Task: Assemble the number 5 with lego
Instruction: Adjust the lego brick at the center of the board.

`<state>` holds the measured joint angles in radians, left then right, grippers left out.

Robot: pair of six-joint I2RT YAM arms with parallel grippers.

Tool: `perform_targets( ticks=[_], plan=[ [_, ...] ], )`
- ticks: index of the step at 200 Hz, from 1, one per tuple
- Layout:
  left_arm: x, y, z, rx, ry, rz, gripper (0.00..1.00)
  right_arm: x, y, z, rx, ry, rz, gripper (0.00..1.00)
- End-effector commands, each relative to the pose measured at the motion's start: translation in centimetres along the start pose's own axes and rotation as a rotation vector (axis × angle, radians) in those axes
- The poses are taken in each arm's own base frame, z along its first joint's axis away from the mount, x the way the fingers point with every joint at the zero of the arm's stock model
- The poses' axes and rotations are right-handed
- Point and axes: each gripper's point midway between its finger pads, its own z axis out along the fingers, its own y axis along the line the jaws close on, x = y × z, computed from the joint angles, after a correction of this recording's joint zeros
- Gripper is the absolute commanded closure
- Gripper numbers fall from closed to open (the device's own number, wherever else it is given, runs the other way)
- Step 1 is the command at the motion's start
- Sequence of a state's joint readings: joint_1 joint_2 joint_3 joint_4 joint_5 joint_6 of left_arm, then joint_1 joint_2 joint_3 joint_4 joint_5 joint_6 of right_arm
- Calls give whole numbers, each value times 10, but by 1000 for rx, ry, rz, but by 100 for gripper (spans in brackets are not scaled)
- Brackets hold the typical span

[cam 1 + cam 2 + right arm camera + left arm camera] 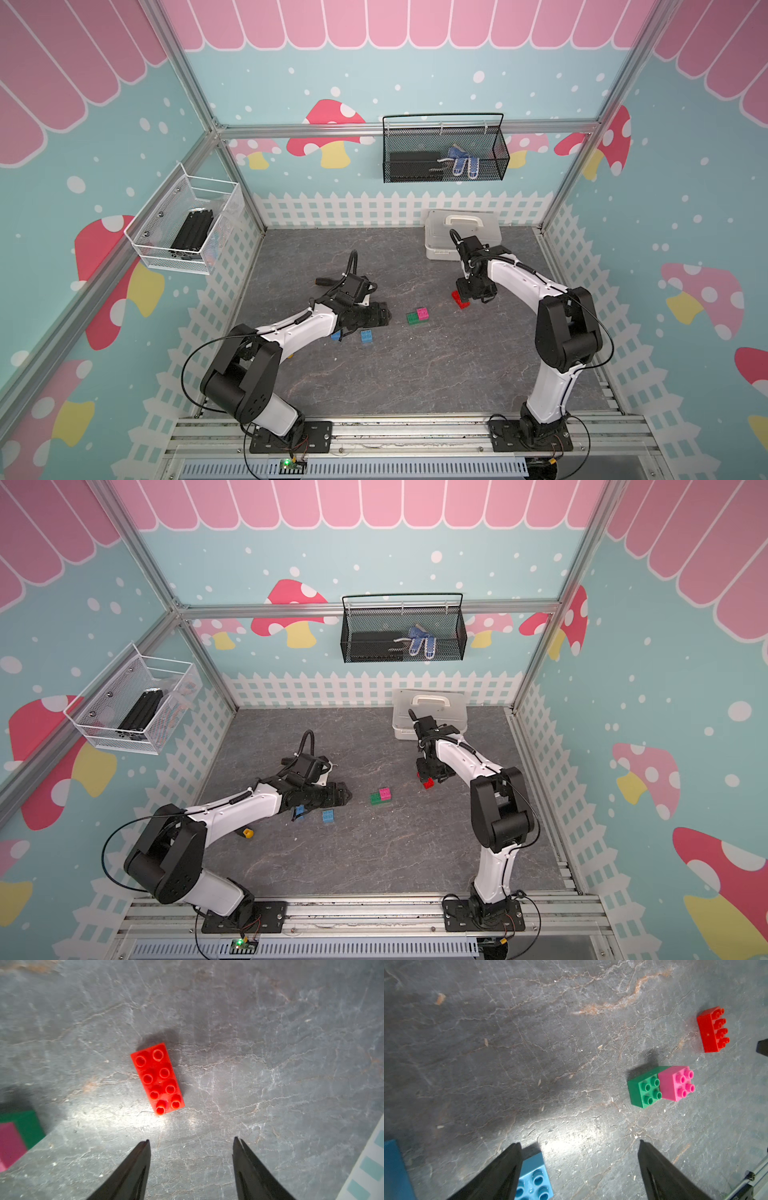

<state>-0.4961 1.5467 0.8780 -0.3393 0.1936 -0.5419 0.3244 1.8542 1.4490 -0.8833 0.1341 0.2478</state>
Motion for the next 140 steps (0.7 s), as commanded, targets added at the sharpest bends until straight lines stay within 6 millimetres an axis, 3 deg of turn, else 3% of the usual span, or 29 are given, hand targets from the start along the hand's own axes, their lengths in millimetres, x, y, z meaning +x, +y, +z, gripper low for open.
perform_targets(
  ticks=[1,28,33,85,140],
  plan=[
    [-7,-2,-5,-12,-25,2,10,1,19,7,-126,2,-138,37],
    [-7,-2,-5,-11,-25,0,10,-3,23,9,-154,3,-181,39],
    [-7,-1,-5,-14,-24,-1,10,1,24,21,-152,39,-188,39],
    [-5,-2,-3,-10,-11,-5,10,7,12,53,-63,119,-231,44],
    [10,-27,8,35,43,28,12,-1,11,59,-56,119,-237,54]
  ],
)
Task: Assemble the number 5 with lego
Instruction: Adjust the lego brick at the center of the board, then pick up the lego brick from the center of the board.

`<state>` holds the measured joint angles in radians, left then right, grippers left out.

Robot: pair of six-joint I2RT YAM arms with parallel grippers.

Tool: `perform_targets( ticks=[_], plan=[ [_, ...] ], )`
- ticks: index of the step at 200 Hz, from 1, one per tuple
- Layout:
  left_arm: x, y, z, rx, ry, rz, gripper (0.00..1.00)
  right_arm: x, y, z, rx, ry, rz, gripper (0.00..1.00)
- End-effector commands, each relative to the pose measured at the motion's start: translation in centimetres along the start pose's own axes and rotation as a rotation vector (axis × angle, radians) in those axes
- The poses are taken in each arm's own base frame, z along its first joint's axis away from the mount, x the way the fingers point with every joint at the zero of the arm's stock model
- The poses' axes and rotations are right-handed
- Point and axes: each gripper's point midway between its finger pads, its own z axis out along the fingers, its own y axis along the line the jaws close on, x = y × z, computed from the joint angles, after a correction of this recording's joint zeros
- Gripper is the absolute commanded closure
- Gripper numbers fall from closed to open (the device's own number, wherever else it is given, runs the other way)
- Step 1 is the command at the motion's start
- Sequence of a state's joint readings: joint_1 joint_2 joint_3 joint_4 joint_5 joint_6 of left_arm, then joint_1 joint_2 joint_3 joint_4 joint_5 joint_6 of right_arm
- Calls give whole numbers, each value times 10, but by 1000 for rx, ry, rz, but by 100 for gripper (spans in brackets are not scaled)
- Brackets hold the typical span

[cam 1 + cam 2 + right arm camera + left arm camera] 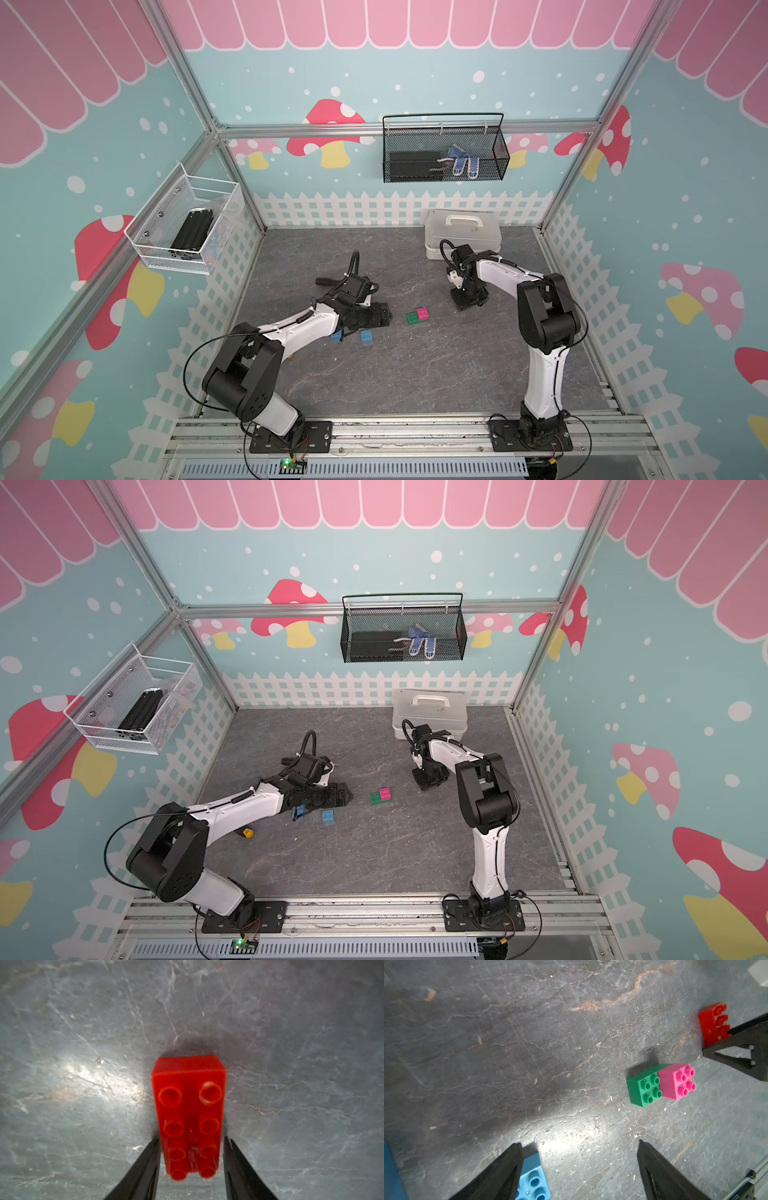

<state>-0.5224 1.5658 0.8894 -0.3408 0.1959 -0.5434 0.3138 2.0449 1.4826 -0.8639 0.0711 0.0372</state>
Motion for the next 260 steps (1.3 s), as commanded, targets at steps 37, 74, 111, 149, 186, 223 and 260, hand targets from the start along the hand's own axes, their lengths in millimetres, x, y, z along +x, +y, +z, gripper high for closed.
perform_targets(
  ticks=[37,74,111,149,186,223,260],
  plan=[
    [21,-53,12,137,62,-26,15,-14,-2,1,-5,-9,-33,57],
    [17,-86,17,317,53,-115,27,-14,-1,4,-13,-5,-35,59],
    [17,-98,31,404,51,-202,57,-16,-3,3,-4,-9,-35,68],
    [15,-103,33,448,35,-259,69,-17,-5,3,5,-8,-38,76],
    [20,-104,49,478,61,-299,80,-20,-5,1,4,-20,-29,82],
    [24,-101,60,473,77,-313,85,-24,-6,-5,5,-37,-27,85],
    [30,-86,69,361,99,-293,88,-25,-5,-6,1,-41,-25,87]
  ],
)
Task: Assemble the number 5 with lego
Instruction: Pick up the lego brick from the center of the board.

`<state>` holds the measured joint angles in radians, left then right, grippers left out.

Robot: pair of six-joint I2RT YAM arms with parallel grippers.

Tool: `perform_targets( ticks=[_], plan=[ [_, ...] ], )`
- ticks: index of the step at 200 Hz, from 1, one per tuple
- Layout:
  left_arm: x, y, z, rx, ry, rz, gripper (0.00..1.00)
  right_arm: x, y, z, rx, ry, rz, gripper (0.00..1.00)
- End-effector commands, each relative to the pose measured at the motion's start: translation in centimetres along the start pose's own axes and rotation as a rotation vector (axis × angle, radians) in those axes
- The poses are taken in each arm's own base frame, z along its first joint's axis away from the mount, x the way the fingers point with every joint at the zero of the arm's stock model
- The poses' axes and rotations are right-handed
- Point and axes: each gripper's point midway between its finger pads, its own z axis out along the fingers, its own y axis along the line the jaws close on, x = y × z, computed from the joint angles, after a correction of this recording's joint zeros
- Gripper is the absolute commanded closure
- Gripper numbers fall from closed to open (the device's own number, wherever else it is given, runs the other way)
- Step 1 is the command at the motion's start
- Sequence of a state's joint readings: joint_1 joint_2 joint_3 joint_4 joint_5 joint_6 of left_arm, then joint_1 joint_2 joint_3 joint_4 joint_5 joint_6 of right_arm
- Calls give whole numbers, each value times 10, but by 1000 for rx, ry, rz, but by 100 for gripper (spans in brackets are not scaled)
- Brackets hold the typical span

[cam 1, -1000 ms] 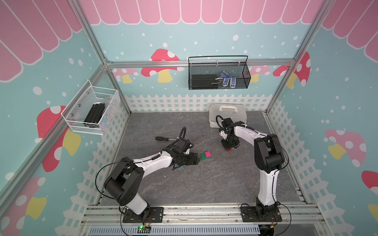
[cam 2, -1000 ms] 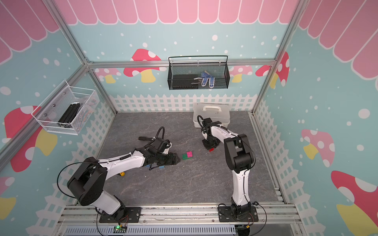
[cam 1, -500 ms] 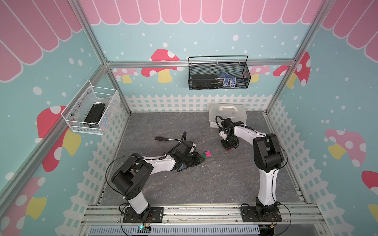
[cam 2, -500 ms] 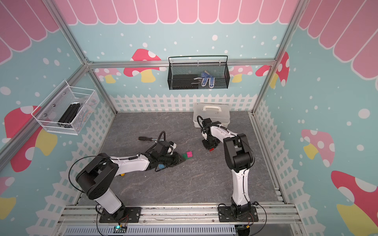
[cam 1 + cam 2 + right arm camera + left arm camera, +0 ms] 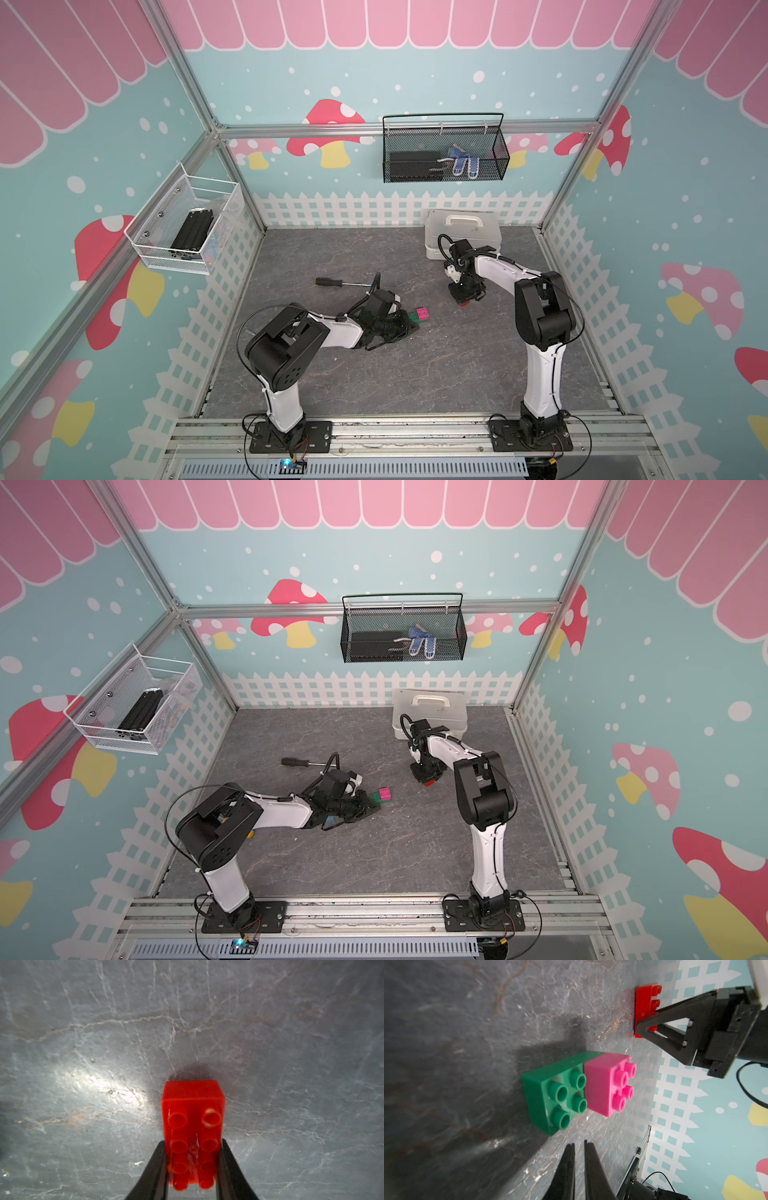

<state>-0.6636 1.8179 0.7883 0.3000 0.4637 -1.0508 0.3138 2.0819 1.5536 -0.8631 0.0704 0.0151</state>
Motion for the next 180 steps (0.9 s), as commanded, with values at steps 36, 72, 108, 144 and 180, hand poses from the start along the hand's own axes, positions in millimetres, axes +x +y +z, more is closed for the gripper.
perform_targets(
  ticks=[36,72,108,144,180],
  plan=[
    [-5,16,2,-147,14,23,88,-7,-2,-8,-12,-21,-7,88],
    [-15,23,5,-185,6,21,88,-10,1,-14,-30,-40,-7,91],
    [-37,28,0,-265,-12,61,90,-11,5,-19,-53,-53,-7,92],
    [-52,23,2,-275,-6,91,91,-12,10,-27,-81,-69,8,94],
    [-55,24,-14,-294,-47,104,90,-10,22,-49,-73,-90,3,94]
  ],
)
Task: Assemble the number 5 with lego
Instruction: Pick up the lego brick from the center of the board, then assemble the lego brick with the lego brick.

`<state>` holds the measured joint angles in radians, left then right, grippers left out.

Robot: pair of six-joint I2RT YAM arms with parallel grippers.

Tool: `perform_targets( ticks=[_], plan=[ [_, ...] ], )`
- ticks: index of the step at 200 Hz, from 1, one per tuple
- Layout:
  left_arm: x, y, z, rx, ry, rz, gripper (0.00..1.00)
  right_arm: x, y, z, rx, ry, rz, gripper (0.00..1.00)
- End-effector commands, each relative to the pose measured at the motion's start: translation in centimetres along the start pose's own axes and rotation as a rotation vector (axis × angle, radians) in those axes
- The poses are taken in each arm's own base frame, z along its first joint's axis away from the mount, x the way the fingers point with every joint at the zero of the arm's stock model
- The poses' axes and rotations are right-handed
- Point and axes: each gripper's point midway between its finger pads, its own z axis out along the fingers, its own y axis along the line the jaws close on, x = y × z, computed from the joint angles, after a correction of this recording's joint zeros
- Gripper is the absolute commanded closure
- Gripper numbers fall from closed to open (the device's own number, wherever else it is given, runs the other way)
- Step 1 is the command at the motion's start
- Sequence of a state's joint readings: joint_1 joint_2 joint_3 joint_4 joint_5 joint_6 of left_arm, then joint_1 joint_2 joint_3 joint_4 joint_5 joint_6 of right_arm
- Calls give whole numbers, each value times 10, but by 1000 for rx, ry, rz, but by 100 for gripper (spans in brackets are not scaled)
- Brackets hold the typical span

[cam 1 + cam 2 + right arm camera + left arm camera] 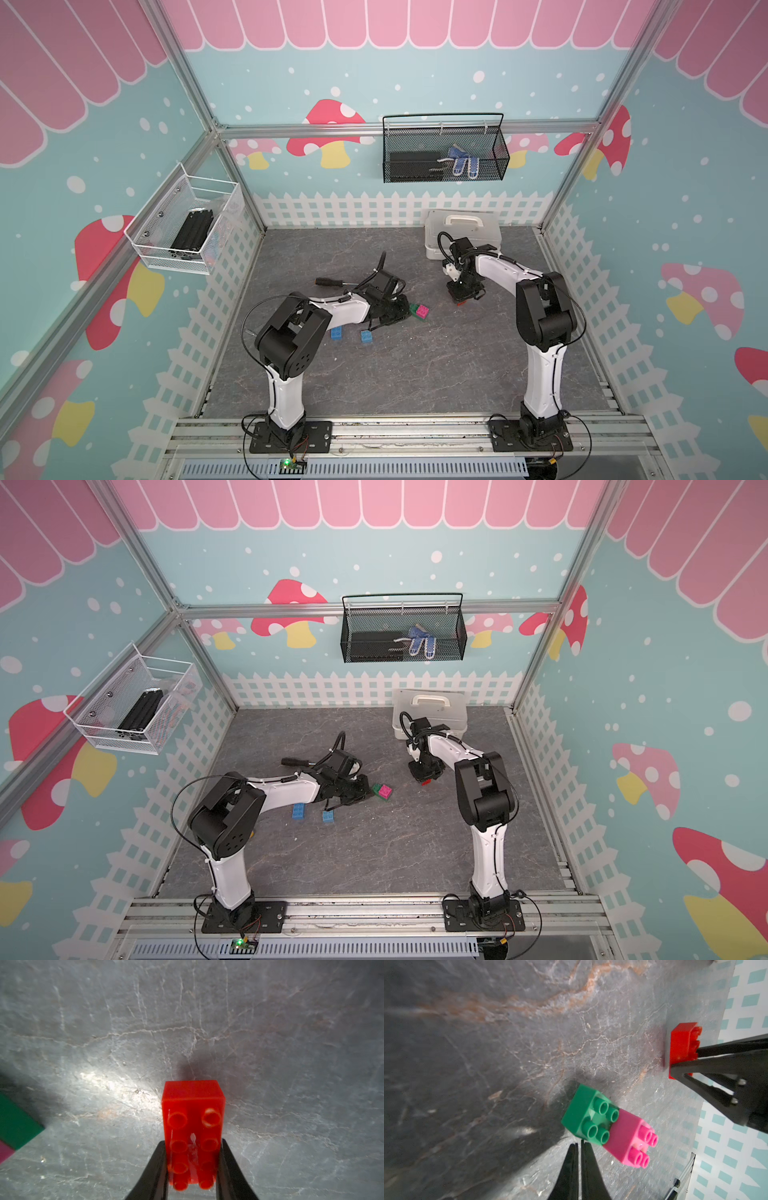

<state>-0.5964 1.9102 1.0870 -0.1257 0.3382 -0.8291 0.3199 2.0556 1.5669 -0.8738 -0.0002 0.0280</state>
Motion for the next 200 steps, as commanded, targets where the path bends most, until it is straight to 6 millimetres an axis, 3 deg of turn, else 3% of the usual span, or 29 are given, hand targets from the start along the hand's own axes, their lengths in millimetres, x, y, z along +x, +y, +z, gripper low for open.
perform_targets(
  ticks=[1,37,84,121,144,173,200],
  plan=[
    [1,10,-13,-46,-18,13,90,-5,13,-35,-7,-53,-8,94],
    [1,21,-40,-52,-62,8,89,-3,34,-56,7,-64,-29,94],
    [9,29,-57,-50,-63,13,89,1,84,-74,24,-37,-210,94],
    [12,41,-67,-68,-77,10,88,-1,105,-77,29,-39,-296,95],
    [11,51,-76,-82,-85,5,87,-3,129,-79,-24,-80,-400,95],
    [13,71,-95,-109,-97,-23,87,-9,130,-78,-11,-83,-421,95],
    [5,82,-130,-104,-166,-48,87,-13,133,-75,-26,-82,-443,97]
  ],
)
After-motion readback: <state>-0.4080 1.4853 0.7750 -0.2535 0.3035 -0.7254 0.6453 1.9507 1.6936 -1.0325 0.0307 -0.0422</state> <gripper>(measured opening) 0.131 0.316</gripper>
